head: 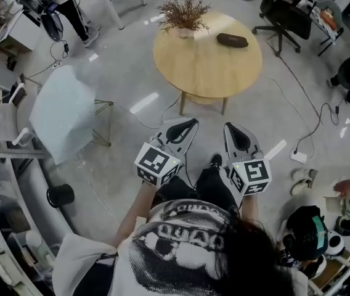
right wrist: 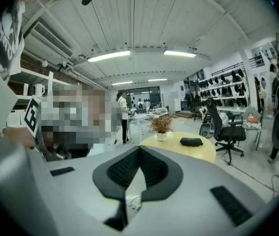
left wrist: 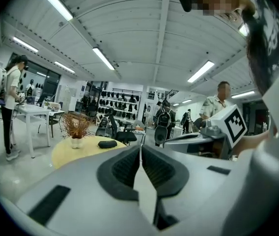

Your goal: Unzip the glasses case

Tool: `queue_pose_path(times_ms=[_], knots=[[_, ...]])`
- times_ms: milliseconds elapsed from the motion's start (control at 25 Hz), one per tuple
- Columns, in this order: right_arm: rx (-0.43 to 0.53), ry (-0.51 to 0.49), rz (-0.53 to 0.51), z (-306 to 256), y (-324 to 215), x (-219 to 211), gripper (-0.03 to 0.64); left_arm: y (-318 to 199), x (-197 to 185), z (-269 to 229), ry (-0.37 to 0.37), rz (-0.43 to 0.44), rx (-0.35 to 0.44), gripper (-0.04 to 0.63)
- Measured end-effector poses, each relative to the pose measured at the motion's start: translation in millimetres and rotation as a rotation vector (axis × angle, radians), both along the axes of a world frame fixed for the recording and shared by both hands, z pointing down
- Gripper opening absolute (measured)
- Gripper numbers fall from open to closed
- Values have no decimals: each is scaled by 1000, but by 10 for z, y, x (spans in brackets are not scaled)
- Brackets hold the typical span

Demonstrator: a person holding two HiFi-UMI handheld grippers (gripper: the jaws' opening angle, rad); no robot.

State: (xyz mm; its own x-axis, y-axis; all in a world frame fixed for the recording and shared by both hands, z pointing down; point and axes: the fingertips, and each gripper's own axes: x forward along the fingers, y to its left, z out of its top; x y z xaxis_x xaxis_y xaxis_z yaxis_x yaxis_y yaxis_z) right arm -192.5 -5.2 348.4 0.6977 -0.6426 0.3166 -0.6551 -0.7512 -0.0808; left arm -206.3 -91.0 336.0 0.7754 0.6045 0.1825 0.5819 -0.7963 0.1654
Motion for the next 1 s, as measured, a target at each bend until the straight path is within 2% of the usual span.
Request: queue_pose_path(times_ms=[160, 480, 720, 1000], knots=[[-6, 7, -40, -58, 364, 433, -3, 356, 396, -36, -4, -45, 4, 20], [16, 6, -87, -103, 1002, 1108, -3, 978, 938, -100, -8, -94, 39, 20], [50, -19, -119, -28, 1183, 1386, -3, 1174, 1130, -82, -33, -127, 73, 21], [79, -60, -140, 114, 1190, 1497, -3, 1102, 1258, 3, -76, -174, 98, 21]])
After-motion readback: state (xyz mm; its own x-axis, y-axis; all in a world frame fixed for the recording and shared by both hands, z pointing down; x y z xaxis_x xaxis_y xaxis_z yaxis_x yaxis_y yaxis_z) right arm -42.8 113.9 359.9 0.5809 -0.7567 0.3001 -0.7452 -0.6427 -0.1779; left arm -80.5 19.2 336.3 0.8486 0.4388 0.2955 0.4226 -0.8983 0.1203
